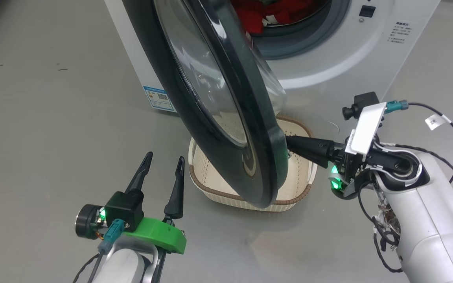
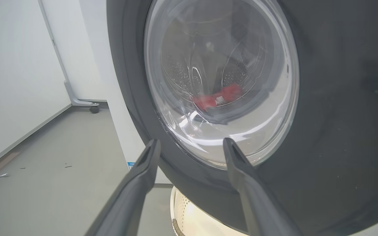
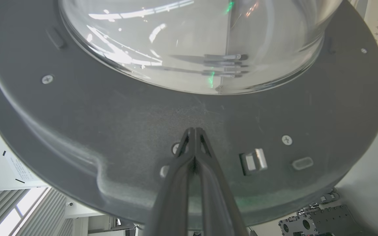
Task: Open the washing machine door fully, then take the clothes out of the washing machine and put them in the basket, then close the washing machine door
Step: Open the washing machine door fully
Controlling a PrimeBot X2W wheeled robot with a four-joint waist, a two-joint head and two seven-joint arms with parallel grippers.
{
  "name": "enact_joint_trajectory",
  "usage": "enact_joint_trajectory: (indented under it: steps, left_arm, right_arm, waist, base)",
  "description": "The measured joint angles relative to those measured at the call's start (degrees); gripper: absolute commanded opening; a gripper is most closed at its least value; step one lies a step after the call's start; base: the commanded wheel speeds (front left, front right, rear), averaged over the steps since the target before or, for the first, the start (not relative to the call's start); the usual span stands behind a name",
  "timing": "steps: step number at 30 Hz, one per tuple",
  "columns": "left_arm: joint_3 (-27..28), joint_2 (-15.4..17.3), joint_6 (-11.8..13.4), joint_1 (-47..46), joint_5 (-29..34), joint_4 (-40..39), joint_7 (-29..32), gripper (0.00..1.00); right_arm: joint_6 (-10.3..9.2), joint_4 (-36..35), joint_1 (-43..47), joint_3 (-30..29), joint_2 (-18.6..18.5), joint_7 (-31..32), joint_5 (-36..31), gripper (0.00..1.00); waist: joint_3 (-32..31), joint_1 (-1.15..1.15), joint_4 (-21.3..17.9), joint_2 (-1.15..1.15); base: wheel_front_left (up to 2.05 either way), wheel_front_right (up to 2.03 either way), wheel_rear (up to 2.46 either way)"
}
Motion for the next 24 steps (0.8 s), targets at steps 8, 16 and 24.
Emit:
enact_joint_trajectory:
  steps: [8, 16, 24]
  left_arm:
    - [-0.2, 0.0, 0.0, 0.8, 0.0, 0.1, 0.0, 1.00]
    - [-0.2, 0.1, 0.0, 1.0, 0.0, 0.2, 0.0, 1.00]
    - [-0.2, 0.1, 0.0, 1.2, 0.0, 0.3, 0.0, 1.00]
  right_arm:
    - [0.00, -2.3, 3.7, 1.5, 0.8, -0.1, 1.0, 0.00]
    - [0.00, -3.8, 6.4, 3.9, 1.6, -0.6, 1.3, 0.00]
    - [0.00, -4.7, 7.9, 4.8, 1.6, -2.0, 1.5, 0.00]
  waist:
    - [-1.0, 0.00, 0.9, 0.00]
    - [-1.5, 0.00, 1.4, 0.00]
    - [-2.3, 0.00, 1.9, 0.00]
  base:
    - [0.00, 0.00, 0.00]
    - [0.00, 0.00, 0.00]
    - [0.00, 0.00, 0.00]
